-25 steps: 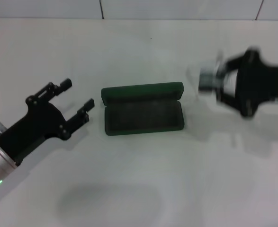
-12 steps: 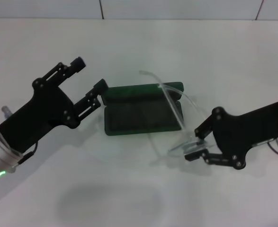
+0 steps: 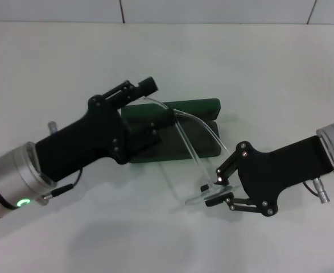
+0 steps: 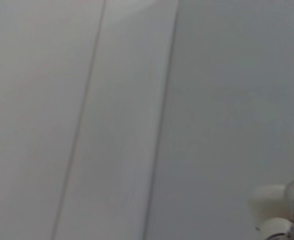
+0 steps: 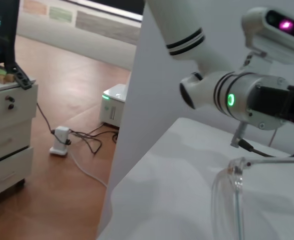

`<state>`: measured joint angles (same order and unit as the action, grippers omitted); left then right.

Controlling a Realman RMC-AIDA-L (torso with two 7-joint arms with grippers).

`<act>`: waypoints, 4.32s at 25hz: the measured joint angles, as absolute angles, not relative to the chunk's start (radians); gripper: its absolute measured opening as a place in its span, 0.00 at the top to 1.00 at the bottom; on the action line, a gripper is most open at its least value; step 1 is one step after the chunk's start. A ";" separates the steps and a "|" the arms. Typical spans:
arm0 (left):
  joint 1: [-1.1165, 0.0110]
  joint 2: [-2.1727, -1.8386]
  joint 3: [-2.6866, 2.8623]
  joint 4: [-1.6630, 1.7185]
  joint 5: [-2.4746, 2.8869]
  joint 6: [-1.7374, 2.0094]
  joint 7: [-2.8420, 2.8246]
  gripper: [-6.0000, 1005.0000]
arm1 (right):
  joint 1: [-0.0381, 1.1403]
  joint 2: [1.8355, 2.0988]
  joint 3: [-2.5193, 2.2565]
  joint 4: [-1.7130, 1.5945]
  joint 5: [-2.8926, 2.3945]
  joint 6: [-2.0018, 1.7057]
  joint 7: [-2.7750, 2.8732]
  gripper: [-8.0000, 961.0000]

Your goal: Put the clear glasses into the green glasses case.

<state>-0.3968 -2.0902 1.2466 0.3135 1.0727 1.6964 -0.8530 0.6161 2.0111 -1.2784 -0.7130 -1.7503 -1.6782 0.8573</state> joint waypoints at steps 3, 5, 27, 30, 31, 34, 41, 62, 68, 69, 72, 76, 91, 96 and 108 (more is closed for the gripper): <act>-0.406 -2.090 1.263 0.308 1.079 1.702 -0.853 0.32 | 0.620 2.013 -1.279 -0.714 -1.757 -1.676 0.852 0.86; -0.409 -2.091 1.277 0.307 1.079 1.702 -0.850 0.32 | 0.617 2.013 -1.275 -0.715 -1.749 -1.676 0.838 0.86; -0.471 -2.088 1.358 0.293 1.130 1.651 -0.857 0.33 | 0.621 2.025 -1.284 -0.738 -1.696 -1.682 0.716 0.86; -0.490 -2.088 1.359 0.292 1.155 1.649 -0.861 0.33 | 0.622 2.024 -1.284 -0.745 -1.697 -1.678 0.716 0.86; -0.494 -2.088 1.358 0.292 1.158 1.646 -0.863 0.33 | 0.622 2.024 -1.284 -0.748 -1.698 -1.677 0.716 0.86; -0.498 -2.088 1.357 0.293 1.164 1.625 -0.875 0.33 | 0.621 2.023 -1.284 -0.760 -1.701 -1.677 0.715 0.86; -0.494 -2.088 1.348 0.302 1.153 1.615 -0.877 0.33 | 0.615 2.019 -1.283 -0.766 -1.704 -1.674 0.704 0.86; -0.509 -2.083 1.399 0.306 1.148 1.626 -0.913 0.33 | 0.614 2.019 -1.282 -0.764 -1.706 -1.620 0.705 0.86; -0.483 -2.084 1.359 0.306 1.109 1.628 -0.908 0.33 | 0.601 2.018 -1.283 -0.772 -1.706 -1.639 0.704 0.86; -0.471 -2.083 1.340 0.307 1.094 1.639 -0.907 0.33 | 0.591 2.018 -1.283 -0.781 -1.707 -1.647 0.704 0.86; -0.434 -2.062 1.304 0.314 1.075 1.691 -0.907 0.33 | 0.563 2.016 -1.280 -0.810 -1.706 -1.671 0.704 0.86; -0.372 -2.034 1.259 0.320 1.053 1.716 -0.871 0.33 | 0.531 2.015 -1.273 -0.859 -1.698 -1.728 0.702 0.86; -0.460 -2.097 1.213 0.248 1.060 1.603 -0.636 0.33 | 0.737 2.028 -1.400 -0.573 -1.502 -1.845 0.760 0.86; -0.454 -2.101 1.214 0.246 1.039 1.689 -0.598 0.33 | 0.754 2.028 -1.400 -0.519 -1.490 -1.839 0.800 0.86; -0.448 -2.098 1.215 0.244 1.041 1.751 -0.555 0.33 | 0.730 2.023 -1.391 -0.520 -1.482 -1.754 0.845 0.86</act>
